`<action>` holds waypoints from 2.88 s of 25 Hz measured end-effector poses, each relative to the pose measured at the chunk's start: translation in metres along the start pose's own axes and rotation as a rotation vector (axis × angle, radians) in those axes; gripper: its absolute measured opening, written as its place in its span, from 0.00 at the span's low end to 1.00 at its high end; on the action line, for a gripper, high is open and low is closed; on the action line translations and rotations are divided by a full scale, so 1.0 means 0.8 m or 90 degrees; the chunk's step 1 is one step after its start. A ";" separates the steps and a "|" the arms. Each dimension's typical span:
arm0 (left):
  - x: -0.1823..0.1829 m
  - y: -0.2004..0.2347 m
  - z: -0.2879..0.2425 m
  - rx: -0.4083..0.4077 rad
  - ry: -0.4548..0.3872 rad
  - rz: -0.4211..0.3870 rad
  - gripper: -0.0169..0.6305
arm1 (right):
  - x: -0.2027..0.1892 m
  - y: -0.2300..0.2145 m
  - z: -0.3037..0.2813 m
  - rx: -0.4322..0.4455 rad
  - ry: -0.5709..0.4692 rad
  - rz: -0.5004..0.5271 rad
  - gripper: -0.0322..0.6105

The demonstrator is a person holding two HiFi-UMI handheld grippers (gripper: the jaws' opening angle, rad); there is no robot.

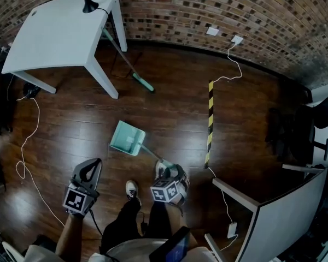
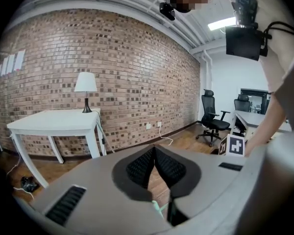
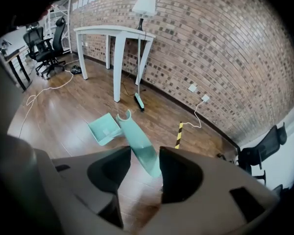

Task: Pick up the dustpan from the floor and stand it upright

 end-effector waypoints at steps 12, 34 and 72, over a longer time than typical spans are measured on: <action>0.026 -0.008 0.052 0.027 -0.017 -0.003 0.02 | 0.083 0.003 0.065 0.054 -0.125 0.055 0.26; 0.138 -0.047 0.161 -0.013 -0.178 0.037 0.01 | 0.070 -0.037 0.381 0.037 -0.430 -0.264 0.03; 0.142 -0.113 0.269 0.002 -0.226 -0.008 0.01 | 0.024 -0.012 0.585 0.042 -0.661 -0.186 0.02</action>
Point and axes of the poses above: the fingertips, and each gripper's own axes: z backward along the fingers, y to its left, x out of its top, the point moved 1 cm from there along z, backward along the fingers, and after that the axes turned 6 degrees about x, right-handed, at the moved point
